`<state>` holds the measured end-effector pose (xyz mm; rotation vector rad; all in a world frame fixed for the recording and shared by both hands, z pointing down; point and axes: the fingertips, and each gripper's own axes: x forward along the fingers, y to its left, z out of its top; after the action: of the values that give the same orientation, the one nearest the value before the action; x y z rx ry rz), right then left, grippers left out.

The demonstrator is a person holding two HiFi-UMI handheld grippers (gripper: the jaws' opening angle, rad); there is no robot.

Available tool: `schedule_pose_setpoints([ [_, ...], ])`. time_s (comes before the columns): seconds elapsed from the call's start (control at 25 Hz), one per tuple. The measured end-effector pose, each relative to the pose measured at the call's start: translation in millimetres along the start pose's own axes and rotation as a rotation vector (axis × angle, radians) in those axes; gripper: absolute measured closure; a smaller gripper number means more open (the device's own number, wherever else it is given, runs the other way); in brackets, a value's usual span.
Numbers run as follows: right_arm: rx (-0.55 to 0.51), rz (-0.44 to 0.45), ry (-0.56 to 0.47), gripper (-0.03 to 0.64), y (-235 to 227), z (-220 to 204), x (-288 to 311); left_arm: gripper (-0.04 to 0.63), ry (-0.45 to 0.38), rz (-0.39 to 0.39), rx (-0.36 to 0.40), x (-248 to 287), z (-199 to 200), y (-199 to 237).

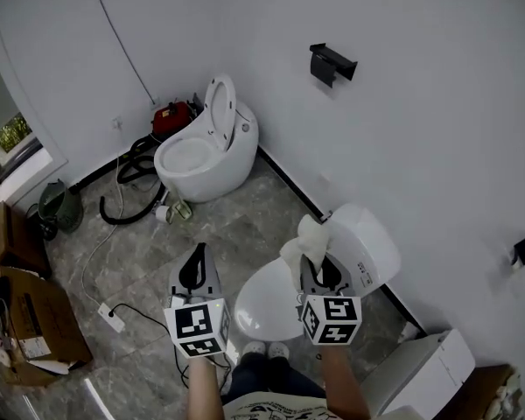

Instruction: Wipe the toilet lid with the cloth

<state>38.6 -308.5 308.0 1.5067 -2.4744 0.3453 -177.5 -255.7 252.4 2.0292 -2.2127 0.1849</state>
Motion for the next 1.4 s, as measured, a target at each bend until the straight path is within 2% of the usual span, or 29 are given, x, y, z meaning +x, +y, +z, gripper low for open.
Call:
schedule_pose_setpoints([
  [0.36,-0.022,-0.011,-0.161,0.512,-9,78,-32,0.586,-0.1,0.009,0.038,-20,65,-5],
  [0.56,-0.034,-0.001,-0.224,0.512,-10,104,-43,0.586,-0.13,0.013,0.043,-27,78,-10],
  [0.8,-0.028,0.015,-0.249,0.512,-12,114,-43,0.586,-0.149,0.012,0.064,-29,90,-19],
  [1.4,-0.027,0.057,-0.259,0.512,-15,120,-33,0.586,-0.149,0.029,0.059,-22,93,-25],
])
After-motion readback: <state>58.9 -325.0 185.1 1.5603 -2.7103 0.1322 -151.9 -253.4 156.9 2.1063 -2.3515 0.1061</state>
